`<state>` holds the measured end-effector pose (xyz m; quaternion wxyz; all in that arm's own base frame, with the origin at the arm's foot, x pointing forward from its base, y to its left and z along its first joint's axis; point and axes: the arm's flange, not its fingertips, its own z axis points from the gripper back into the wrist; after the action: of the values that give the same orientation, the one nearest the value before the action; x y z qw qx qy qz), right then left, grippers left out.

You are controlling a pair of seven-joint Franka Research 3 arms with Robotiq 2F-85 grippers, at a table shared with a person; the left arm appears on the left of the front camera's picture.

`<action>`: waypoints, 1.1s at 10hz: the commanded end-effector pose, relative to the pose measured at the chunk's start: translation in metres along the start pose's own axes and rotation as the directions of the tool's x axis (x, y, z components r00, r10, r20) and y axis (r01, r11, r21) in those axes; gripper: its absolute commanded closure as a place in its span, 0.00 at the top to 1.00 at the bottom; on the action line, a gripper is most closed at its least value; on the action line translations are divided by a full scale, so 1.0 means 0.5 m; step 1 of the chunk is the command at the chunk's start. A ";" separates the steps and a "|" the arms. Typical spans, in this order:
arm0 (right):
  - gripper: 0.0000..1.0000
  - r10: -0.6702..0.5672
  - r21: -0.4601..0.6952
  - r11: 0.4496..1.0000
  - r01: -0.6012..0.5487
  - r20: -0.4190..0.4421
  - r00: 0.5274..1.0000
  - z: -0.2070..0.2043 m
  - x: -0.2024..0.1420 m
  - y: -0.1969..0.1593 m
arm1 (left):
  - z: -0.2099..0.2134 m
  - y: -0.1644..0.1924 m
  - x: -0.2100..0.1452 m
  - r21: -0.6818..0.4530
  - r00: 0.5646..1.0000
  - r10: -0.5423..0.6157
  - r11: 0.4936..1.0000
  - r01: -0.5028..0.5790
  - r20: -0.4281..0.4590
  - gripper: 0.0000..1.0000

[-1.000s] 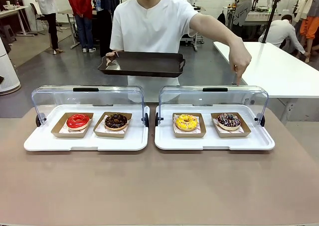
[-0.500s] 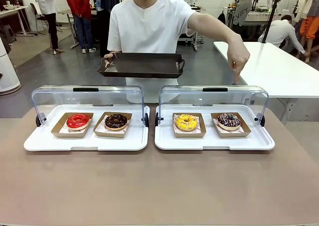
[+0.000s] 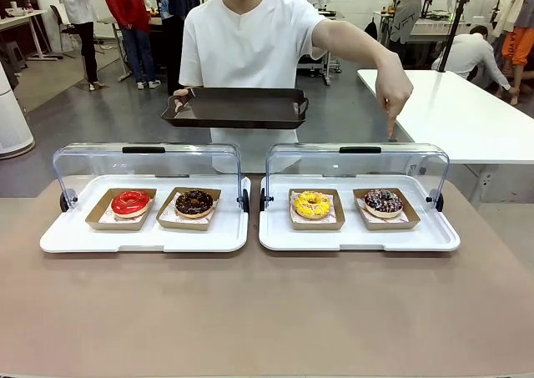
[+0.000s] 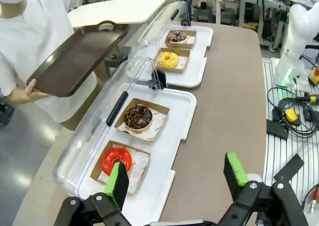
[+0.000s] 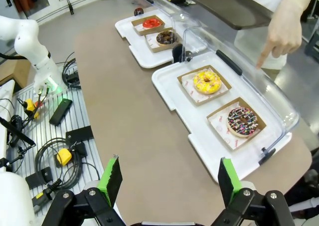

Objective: Provide the desired donut to the person.
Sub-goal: Pick up and lift the Paper togo box containing the Donut pointed at by the person.

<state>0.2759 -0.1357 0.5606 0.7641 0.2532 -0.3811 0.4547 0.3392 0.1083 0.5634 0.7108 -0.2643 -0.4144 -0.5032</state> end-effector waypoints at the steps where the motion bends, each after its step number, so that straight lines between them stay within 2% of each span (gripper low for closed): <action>1: 1.00 0.007 0.005 1.000 -0.007 0.013 1.000 0.000 0.002 -0.002 | 0.002 0.012 -0.016 -0.029 1.000 -0.007 1.000 0.008 0.029 1.00; 7: 1.00 0.000 0.000 1.000 0.000 0.000 1.000 0.000 0.000 0.000 | -0.006 0.004 -0.009 -0.015 1.000 0.012 1.000 -0.012 0.007 1.00; 8: 1.00 0.053 0.018 0.998 -0.052 -0.075 0.996 -0.007 0.039 0.012 | -0.006 0.004 -0.009 -0.015 1.000 0.012 1.000 -0.012 0.007 1.00; 9: 1.00 0.102 0.003 0.995 -0.103 -0.202 0.974 -0.036 0.106 0.016 | -0.006 0.004 -0.009 -0.015 1.000 0.012 1.000 -0.012 0.007 1.00; 11: 1.00 0.176 0.053 0.984 -0.169 -0.367 0.913 -0.103 0.207 0.016 | -0.006 0.004 -0.009 -0.015 1.000 0.012 1.000 -0.012 0.007 1.00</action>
<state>0.2993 -0.0537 0.6040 0.7680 0.1672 -0.2913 0.5453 0.3413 0.1093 0.5572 0.7170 -0.2695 -0.4018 -0.5019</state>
